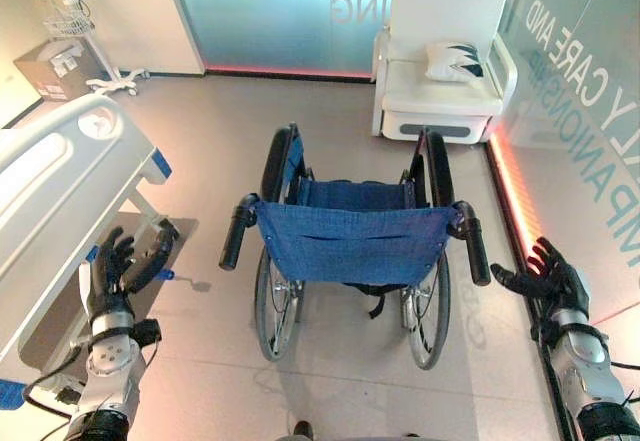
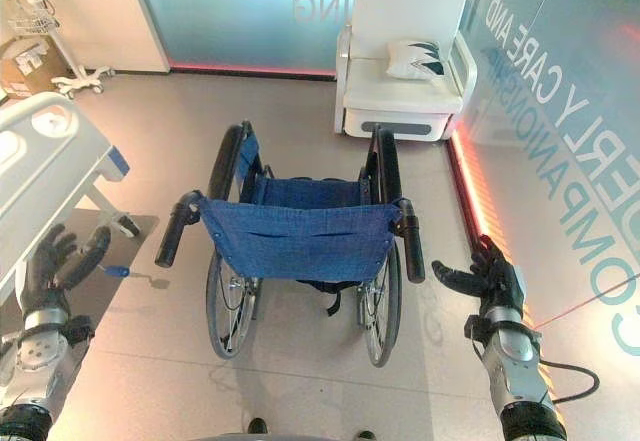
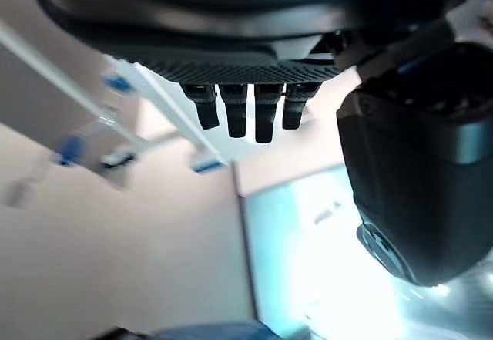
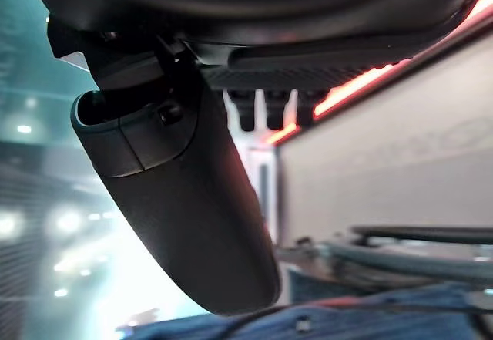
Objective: Push the wheelchair next to the bed
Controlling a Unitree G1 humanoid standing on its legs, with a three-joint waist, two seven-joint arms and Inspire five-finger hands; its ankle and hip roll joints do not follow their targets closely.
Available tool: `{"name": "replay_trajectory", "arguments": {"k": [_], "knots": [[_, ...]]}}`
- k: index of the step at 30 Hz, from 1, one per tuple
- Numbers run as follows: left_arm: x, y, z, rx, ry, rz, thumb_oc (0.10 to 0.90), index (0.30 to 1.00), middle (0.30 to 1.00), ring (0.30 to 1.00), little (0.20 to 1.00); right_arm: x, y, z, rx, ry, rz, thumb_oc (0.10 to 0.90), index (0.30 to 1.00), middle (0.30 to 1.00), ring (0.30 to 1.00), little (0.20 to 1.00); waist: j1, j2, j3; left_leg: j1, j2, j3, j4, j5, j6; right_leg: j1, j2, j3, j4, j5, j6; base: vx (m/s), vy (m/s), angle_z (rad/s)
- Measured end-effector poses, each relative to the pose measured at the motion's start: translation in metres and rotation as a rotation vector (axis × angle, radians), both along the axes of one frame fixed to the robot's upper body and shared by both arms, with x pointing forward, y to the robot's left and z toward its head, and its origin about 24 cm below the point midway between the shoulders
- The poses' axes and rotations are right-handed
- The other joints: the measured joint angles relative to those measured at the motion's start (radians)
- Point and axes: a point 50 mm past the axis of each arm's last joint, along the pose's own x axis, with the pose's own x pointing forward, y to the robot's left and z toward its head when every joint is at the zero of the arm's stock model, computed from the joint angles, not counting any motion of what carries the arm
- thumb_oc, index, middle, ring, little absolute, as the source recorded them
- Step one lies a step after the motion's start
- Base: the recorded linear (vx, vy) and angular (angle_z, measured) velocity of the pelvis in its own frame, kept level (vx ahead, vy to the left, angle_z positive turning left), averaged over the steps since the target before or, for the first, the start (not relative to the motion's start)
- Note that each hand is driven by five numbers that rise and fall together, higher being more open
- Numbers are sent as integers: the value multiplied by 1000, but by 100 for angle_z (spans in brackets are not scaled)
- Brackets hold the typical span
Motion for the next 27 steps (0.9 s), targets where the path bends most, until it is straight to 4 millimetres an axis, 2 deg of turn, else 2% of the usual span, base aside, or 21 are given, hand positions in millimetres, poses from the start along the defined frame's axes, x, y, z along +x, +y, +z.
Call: {"name": "replay_trajectory", "arguments": {"k": [4,8,15,20,27], "knots": [[16,-13,28,22,-110,-112,800,900,900,900,900,10,4,18,-21,-73,9,800,900,900,900,900,1,4,2,-8,0,-2,0,0,0,-7,0,0,0,0,0,0,0,0],[23,-30,47,7,-195,-227,800,900,900,900,900,14,9,31,-29,-133,7,800,900,900,900,900,0,5,3,-10,0,-2,0,0,0,-9,0,0,0,0,0,0,0,0],[27,-56,67,-9,-278,-429,800,900,900,900,900,18,15,52,-40,-232,3,800,900,900,900,900,2,16,11,-11,0,-2,0,0,0,-11,0,1,0,0,0,0,0,0],[27,-66,68,1,-260,-548,800,900,900,900,900,19,17,66,-15,-303,16,800,900,900,900,900,2,27,17,-13,0,-1,0,0,0,-13,0,1,0,0,0,0,0,0],[23,-71,50,16,-114,-621,800,900,900,900,900,22,32,78,-53,-348,155,800,900,900,900,900,0,26,17,-22,1,5,0,0,0,-25,1,4,1,1,1,0,0,0]]}}
